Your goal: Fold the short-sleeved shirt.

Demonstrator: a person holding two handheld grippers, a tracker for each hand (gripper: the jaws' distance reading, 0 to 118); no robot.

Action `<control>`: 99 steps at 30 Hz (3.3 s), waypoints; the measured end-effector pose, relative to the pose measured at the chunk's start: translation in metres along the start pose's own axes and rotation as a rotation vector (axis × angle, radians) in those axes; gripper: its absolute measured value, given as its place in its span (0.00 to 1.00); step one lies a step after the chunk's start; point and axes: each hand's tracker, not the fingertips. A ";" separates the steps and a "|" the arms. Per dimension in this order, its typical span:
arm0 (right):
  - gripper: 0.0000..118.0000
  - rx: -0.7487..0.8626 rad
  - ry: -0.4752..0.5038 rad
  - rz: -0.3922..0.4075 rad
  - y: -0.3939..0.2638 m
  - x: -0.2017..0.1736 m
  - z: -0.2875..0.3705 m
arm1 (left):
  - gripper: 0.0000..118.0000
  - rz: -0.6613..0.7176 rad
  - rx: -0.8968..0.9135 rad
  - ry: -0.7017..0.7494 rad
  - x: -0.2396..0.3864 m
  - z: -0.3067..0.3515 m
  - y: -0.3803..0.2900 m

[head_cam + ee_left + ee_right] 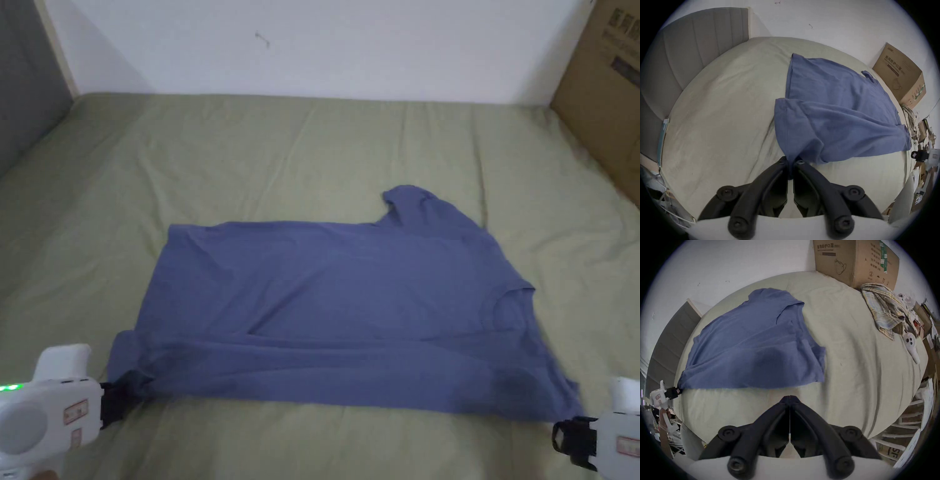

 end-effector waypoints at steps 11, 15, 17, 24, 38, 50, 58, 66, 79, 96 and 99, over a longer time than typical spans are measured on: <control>0.49 -0.083 -0.032 -0.069 0.039 0.013 -0.070 | 0.04 -0.039 -0.001 0.021 0.011 0.013 0.006; 0.12 -0.022 -0.017 -0.083 0.039 -0.001 -0.055 | 0.04 -0.039 -0.011 0.020 0.010 0.013 0.006; 0.06 -0.026 -0.028 -0.076 0.043 -0.005 -0.047 | 0.04 -0.049 -0.014 0.024 0.011 0.017 0.008; 0.06 0.017 -0.004 -0.040 0.045 0.001 -0.006 | 0.04 -0.109 -0.002 0.032 0.005 0.040 0.013; 0.08 -0.090 -0.027 -0.062 -0.027 0.022 0.006 | 0.04 -0.204 -0.162 0.082 0.000 0.043 -0.063; 0.55 0.049 -0.031 0.003 0.018 0.020 0.038 | 0.76 -0.113 -0.042 0.052 -0.002 0.073 -0.029; 0.00 0.058 0.013 0.059 0.026 -0.017 0.012 | 0.00 -0.146 -0.054 -0.016 0.030 0.060 -0.007; 0.00 0.033 0.032 0.061 0.071 -0.027 -0.024 | 0.00 -0.082 -0.039 -0.002 0.045 0.031 0.020; 0.61 0.031 -0.014 0.152 0.265 -0.055 -0.141 | 0.00 -0.090 -0.024 0.019 0.072 -0.019 0.086; 0.05 -0.010 -0.008 0.238 0.278 -0.056 -0.171 | 0.00 -0.045 -0.069 0.040 0.059 -0.036 0.088; 0.05 0.009 0.004 0.245 0.280 -0.058 -0.163 | 0.00 -0.039 -0.052 0.054 0.058 -0.037 0.099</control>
